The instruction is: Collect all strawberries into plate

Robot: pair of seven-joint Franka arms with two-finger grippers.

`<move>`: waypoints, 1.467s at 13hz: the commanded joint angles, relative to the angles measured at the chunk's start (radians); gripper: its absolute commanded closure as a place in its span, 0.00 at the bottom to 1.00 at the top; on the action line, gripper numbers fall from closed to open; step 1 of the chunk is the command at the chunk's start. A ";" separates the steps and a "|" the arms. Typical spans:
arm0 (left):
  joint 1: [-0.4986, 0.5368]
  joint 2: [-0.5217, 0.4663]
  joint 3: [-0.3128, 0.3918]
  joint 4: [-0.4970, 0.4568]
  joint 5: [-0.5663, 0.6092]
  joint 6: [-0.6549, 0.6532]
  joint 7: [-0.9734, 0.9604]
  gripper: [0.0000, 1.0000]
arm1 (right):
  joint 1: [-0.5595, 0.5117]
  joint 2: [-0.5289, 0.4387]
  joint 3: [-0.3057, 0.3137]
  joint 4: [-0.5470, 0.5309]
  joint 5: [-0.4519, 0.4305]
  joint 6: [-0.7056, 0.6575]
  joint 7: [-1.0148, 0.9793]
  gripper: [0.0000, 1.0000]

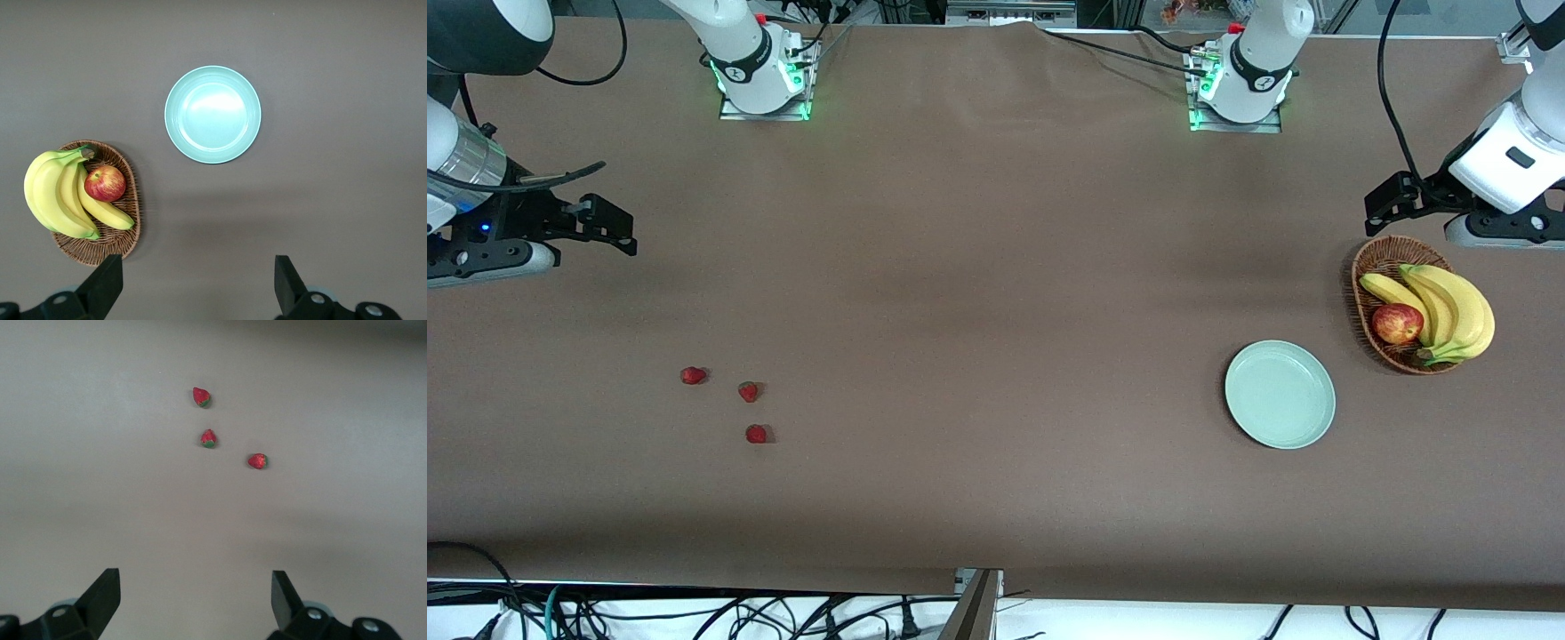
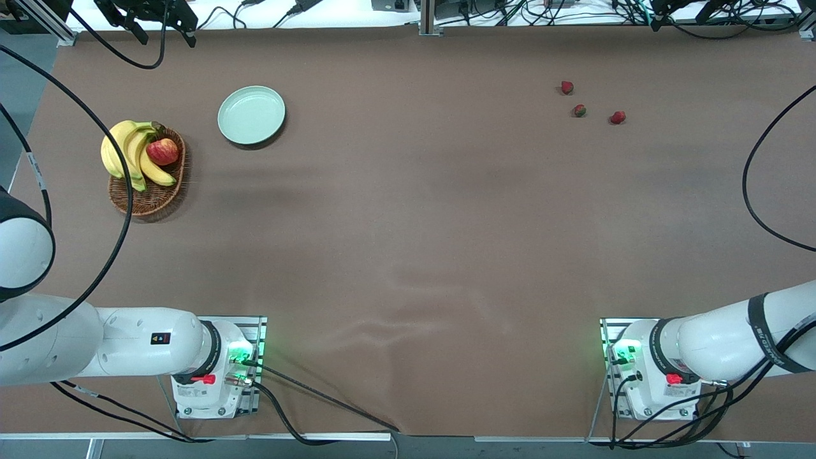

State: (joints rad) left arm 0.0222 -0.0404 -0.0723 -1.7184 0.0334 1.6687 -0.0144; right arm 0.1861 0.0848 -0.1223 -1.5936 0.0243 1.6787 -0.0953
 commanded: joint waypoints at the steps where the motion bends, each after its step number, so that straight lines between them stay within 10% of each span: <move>1: -0.002 0.002 -0.006 0.031 -0.010 -0.009 -0.006 0.00 | 0.007 0.001 0.003 0.001 -0.010 0.010 0.009 0.00; 11: -0.004 0.002 -0.030 0.045 -0.013 -0.014 -0.006 0.00 | 0.007 0.021 0.000 0.044 -0.003 0.024 0.005 0.00; 19: -0.004 0.011 -0.029 0.059 -0.013 -0.014 -0.002 0.00 | -0.037 0.324 -0.010 -0.072 -0.015 0.272 -0.119 0.00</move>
State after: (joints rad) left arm 0.0195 -0.0404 -0.1013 -1.6881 0.0332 1.6695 -0.0155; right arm 0.1789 0.3603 -0.1308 -1.6433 0.0232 1.8631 -0.1530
